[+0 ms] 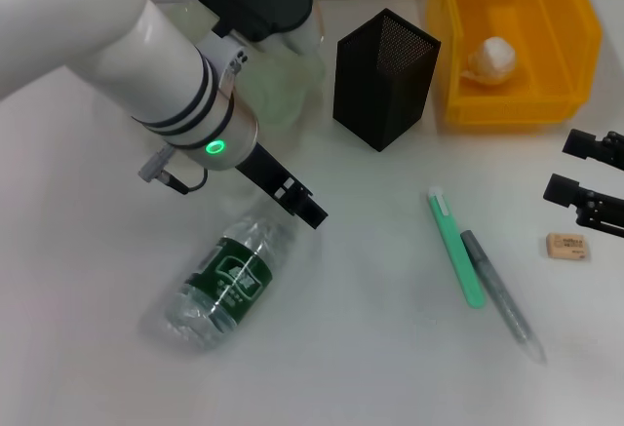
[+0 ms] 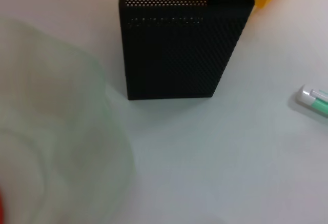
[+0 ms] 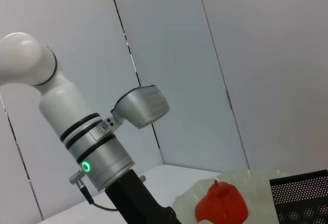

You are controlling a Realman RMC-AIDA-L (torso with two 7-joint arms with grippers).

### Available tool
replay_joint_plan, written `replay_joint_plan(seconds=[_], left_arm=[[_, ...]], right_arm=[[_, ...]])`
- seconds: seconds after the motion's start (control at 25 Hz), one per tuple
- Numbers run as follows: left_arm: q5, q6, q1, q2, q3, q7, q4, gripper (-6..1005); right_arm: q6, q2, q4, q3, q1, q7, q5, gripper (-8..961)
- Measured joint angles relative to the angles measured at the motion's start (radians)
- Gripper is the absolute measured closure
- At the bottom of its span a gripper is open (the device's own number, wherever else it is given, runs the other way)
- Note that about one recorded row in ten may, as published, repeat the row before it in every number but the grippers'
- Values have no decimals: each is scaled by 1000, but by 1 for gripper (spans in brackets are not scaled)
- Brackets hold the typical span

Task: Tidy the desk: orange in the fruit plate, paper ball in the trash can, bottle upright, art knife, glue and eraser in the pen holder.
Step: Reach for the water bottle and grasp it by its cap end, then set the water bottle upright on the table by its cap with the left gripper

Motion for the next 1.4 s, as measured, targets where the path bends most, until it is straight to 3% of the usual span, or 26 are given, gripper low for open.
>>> replay_joint_plan(seconds=[0.8,1.08,1.28,1.4], left_arm=[[-18,-70,17,0,97,-1,-8,325],[-18,-87,20,0,114,9,-6,564],[-21,-92,33,0,117,38,9,563],[-22,-112,78,0,111,67,82,563]], right_arm=[[13,0,41,3,13,-23,0,184],[17,0,43,14,13,-24,0,184],[29,0,50,14,16,-24,0,184],[35,0,53,14,17,-24,0,184]])
